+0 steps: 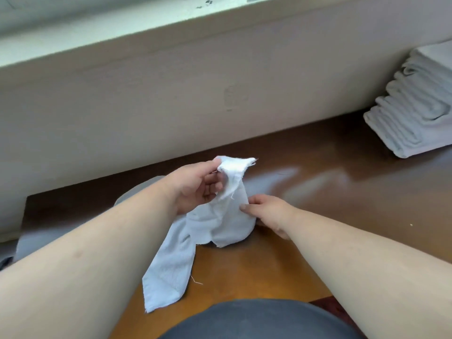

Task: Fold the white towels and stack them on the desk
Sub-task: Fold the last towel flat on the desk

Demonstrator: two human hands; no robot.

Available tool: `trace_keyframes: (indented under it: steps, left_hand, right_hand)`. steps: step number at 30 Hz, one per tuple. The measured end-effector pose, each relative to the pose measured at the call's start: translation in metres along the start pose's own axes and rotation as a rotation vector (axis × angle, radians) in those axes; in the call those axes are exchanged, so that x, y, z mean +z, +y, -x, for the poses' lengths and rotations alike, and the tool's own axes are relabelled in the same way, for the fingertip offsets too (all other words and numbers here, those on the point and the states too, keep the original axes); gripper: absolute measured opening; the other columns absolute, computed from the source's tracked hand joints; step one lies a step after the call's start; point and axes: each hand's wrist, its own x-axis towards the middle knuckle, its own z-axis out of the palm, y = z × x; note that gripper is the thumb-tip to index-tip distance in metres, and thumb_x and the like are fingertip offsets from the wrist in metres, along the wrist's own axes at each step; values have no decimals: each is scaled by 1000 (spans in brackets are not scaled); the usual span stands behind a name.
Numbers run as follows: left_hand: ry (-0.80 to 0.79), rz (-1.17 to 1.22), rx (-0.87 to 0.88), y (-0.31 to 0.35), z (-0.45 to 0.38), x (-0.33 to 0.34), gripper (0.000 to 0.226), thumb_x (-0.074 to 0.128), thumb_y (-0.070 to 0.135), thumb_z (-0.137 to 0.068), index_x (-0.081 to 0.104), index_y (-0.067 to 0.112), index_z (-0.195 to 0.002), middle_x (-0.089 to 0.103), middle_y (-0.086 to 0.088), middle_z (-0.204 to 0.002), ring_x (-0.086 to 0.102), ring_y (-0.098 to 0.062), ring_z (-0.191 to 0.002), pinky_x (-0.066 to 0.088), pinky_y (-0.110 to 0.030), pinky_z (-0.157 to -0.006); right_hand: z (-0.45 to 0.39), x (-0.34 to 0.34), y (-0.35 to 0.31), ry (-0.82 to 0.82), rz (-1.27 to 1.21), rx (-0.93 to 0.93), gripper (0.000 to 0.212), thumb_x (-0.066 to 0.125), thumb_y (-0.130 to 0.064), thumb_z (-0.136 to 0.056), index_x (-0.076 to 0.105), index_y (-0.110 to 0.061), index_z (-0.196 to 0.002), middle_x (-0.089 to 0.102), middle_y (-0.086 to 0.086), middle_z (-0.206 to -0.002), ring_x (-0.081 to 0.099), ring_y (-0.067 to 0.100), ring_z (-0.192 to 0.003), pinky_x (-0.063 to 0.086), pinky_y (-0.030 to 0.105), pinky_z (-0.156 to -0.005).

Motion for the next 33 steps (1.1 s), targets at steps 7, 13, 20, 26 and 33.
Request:
trace_keyframes:
  steps: [7, 13, 20, 26, 33]
  left_hand:
    - [77, 84, 7, 35, -43, 50, 23, 57, 44, -97, 60, 27, -82, 62, 15, -68, 55, -5, -59, 34, -24, -63]
    - [-84, -188, 121, 43, -91, 99, 22, 52, 37, -101, 49, 39, -123, 55, 11, -140, 52, -15, -123, 29, -49, -106]
    - [312, -667, -2, -45, -98, 96, 26, 46, 20, -100, 56, 13, -123, 65, -6, -97, 64, -26, -82, 53, -35, -72]
    - [171, -1087, -125, -105, -80, 86, 43, 63, 50, -90, 58, 27, -125, 60, 5, -120, 56, -17, -104, 40, -24, -82]
    - [217, -1576, 46, -87, -83, 84, 33, 48, 58, -93, 69, 33, -99, 55, 4, -102, 51, -21, -100, 48, -34, -84]
  right_hand:
    - [20, -24, 24, 154, -618, 225, 24, 51, -21, -103, 64, -8, -118, 78, 11, -101, 73, 31, -96, 59, 48, -86]
    - [32, -68, 56, 412, -670, 323, 23, 64, -24, -98, 63, -8, -113, 76, 12, -99, 75, 34, -87, 62, 48, -76]
    - [49, -76, 69, 831, 335, -55, 43, 65, -51, -86, 56, -25, -119, 50, -3, -115, 55, 22, -103, 49, 38, -91]
    - [39, -48, 58, 269, 1432, -188, 54, 68, -51, -84, 44, -20, -121, 51, 3, -116, 49, 26, -111, 37, 40, -86]
    - [37, -91, 60, 327, 724, -73, 7, 51, -27, -92, 52, -21, -89, 53, -5, -84, 56, 21, -79, 36, 30, -59]
